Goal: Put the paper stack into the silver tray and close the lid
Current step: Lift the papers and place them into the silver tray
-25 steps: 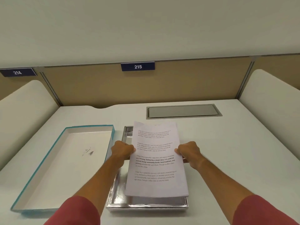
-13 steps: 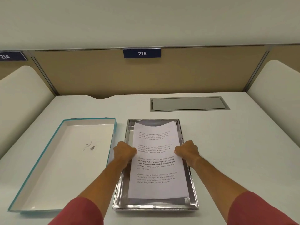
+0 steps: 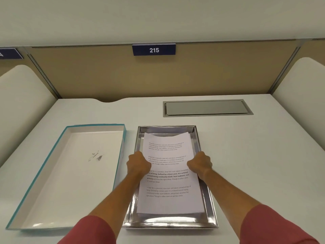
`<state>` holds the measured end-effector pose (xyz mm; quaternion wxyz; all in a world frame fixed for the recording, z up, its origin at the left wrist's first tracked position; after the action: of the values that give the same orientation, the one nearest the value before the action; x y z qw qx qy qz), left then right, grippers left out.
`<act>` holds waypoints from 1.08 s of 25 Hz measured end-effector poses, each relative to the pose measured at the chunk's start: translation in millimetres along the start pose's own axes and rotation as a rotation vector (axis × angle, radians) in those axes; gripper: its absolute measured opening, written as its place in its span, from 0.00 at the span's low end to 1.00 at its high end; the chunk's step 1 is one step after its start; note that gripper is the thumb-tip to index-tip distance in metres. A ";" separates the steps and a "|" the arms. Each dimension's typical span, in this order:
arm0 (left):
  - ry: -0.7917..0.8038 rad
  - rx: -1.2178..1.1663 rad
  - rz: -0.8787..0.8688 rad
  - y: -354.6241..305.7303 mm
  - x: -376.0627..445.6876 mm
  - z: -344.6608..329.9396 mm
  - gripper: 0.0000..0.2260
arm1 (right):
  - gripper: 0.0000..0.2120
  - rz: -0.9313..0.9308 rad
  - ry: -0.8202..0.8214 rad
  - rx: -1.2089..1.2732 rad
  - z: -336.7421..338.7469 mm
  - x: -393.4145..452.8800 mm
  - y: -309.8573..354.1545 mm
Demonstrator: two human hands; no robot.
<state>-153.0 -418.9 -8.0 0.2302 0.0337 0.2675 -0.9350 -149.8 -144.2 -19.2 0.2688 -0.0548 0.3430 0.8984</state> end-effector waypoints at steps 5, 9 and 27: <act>0.149 0.080 -0.064 -4.9 -4.5 -21.5 0.10 | 0.07 0.048 0.014 -0.073 -2.7 -5.3 2.4; 0.164 0.032 -0.045 -7.2 1.5 -19.0 0.13 | 0.07 0.102 0.017 -0.119 -1.9 -6.9 13.3; 0.316 0.030 -0.231 11.9 -41.3 -41.6 0.45 | 0.29 0.348 0.208 -0.302 -19.7 -55.6 1.7</act>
<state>-113.3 -389.4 -41.6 0.0761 0.1526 0.2886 -0.9422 -105.2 -182.7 -17.4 0.0622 -0.1268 0.2353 0.9616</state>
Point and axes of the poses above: each hand's wrist, its own x-axis towards the middle knuckle, its own z-axis out of the back of the hand, y = z × x, the point moved 10 cm from there along x, towards the middle knuckle, and after that the axes turned 10 degrees about -y, right-handed, at the moved point
